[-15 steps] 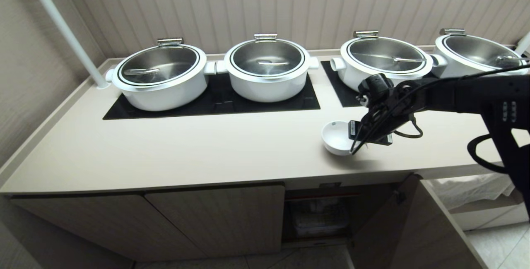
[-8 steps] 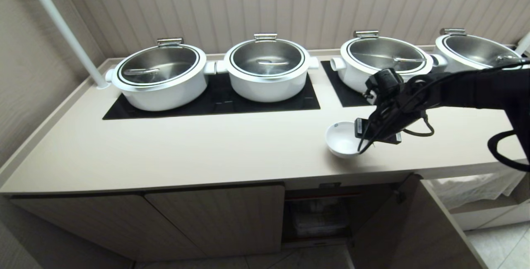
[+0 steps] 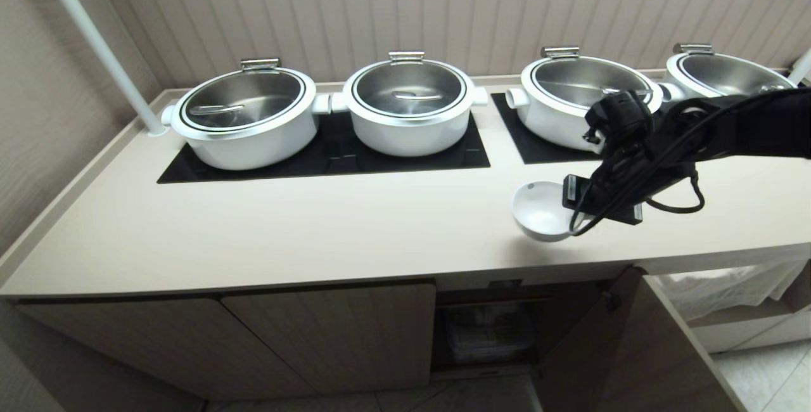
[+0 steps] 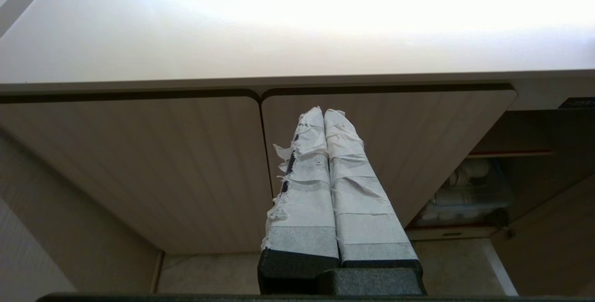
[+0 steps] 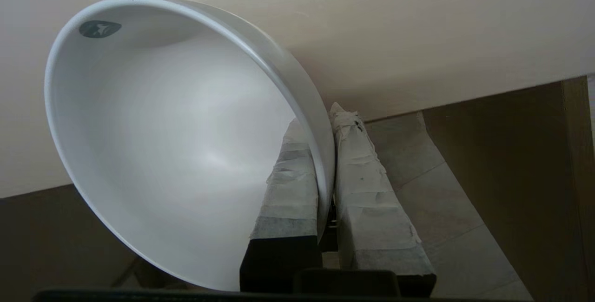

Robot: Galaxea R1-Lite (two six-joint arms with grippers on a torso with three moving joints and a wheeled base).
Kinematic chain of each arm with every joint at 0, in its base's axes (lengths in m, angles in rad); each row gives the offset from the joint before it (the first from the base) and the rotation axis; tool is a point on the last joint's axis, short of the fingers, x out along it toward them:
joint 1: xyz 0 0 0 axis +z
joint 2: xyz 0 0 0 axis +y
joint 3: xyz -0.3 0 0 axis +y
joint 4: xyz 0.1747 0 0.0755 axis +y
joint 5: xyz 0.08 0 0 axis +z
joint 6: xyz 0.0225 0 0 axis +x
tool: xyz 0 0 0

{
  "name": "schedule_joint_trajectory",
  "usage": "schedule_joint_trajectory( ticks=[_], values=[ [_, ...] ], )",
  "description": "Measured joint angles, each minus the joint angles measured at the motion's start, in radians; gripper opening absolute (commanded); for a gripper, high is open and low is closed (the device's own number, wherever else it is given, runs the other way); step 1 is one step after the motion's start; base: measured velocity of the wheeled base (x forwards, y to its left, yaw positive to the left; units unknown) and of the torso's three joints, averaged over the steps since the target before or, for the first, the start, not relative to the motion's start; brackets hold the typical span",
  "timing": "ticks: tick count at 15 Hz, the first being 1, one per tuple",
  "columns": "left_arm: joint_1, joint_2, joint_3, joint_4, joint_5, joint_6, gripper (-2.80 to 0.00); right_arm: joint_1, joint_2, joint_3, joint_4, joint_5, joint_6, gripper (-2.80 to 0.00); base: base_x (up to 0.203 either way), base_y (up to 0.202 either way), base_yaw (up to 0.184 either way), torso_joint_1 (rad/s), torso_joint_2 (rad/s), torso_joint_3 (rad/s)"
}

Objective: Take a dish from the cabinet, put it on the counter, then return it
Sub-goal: Pick up the bowl from the table, then put it back into the cabinet

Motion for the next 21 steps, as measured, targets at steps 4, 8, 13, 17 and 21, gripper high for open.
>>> schedule_joint_trajectory(
  ticks=[4,8,13,17,21],
  values=[
    [0.000,0.000,0.000,0.000,0.000,0.000,-2.80,0.000,-0.092,0.080,-0.029,0.000,0.065,-2.80,0.000,0.000,0.000,0.000,0.00,0.000],
    [0.000,0.000,0.000,0.000,0.000,0.000,-2.80,0.000,-0.167,0.110,-0.027,-0.003,0.099,-2.80,0.000,0.000,0.000,0.000,0.00,0.000],
    [0.000,0.000,0.000,0.000,0.000,0.000,-2.80,-0.002,-0.234,0.112,-0.021,-0.021,0.104,-2.80,0.000,0.000,0.000,0.000,0.00,0.000],
    [0.000,0.000,0.000,0.000,0.000,0.000,-2.80,-0.004,-0.322,0.233,-0.027,-0.049,0.104,-2.80,0.000,0.000,0.000,0.000,0.00,0.000],
    [0.000,0.000,0.000,0.000,0.000,0.000,-2.80,-0.012,-0.469,0.450,-0.085,-0.065,0.101,-2.80,0.000,0.000,0.000,0.000,0.00,0.000]
  ],
)
